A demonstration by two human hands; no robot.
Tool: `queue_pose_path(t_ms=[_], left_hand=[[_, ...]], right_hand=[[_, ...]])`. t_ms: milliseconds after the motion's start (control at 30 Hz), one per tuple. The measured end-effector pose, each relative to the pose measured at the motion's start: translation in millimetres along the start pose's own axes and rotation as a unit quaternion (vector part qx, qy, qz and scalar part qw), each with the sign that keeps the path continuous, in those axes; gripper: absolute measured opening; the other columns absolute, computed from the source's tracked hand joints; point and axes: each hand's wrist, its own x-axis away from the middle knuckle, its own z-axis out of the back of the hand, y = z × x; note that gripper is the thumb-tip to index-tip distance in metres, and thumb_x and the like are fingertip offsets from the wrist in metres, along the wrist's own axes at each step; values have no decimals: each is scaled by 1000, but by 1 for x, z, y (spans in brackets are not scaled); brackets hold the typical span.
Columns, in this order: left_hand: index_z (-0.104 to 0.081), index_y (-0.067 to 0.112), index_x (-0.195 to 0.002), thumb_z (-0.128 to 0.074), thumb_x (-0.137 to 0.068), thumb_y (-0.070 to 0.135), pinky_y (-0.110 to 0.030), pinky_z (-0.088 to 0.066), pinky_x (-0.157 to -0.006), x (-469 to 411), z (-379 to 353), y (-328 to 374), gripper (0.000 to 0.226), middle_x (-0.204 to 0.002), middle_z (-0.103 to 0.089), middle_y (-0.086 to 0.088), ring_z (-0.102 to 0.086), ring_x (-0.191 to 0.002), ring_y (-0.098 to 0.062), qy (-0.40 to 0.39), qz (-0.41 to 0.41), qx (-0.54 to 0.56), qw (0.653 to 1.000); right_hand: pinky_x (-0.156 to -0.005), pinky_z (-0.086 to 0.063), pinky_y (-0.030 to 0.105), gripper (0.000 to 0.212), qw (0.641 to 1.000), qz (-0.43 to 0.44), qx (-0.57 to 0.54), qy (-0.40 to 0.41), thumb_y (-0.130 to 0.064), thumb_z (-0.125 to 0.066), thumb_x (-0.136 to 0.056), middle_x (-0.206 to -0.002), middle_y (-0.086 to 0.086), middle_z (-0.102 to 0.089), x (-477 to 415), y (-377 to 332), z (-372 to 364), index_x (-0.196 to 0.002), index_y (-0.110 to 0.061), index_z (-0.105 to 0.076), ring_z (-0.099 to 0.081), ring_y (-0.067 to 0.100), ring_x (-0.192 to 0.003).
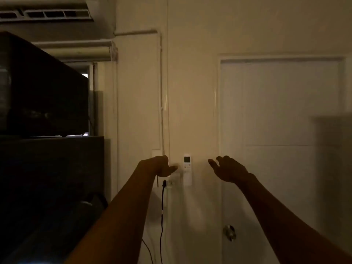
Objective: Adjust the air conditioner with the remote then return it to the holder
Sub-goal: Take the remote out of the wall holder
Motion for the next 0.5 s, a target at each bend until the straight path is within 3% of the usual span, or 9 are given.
queue_pose_path(t_ms=[133, 333, 500], left_hand=[[-34, 9, -145, -43, -92, 51, -44, -35, -113, -45, -20, -6, 68, -149, -42, -13, -44, -134, -31, -13, 9, 28, 999], [-22, 6, -149, -44, -95, 41, -39, -29, -116, -107, -43, -2, 68, -156, -28, -15, -32, -142, -30, -12, 24, 3, 1000], [-31, 8, -145, -53, -92, 36, -42, -35, -113, -154, -63, -4, 64, -152, -36, -12, -38, -138, -30, 9, 24, -3, 1000]], right_hand=[[-109, -35, 48, 71, 1000, 8, 0, -13, -61, -22, -91, -148, 16, -38, -35, 10, -24, -142, -13, -34, -41, 33, -132], [-102, -43, 49, 63, 999, 20, -43, 13, -57, -29, -92, -139, 19, -44, -102, 26, -71, -136, -13, -41, -48, 35, -123], [-95, -48, 44, 53, 995, 60, -72, 18, -49, -40, -92, -133, 16, -48, -146, 31, -110, -131, -14, -45, -53, 32, -116]])
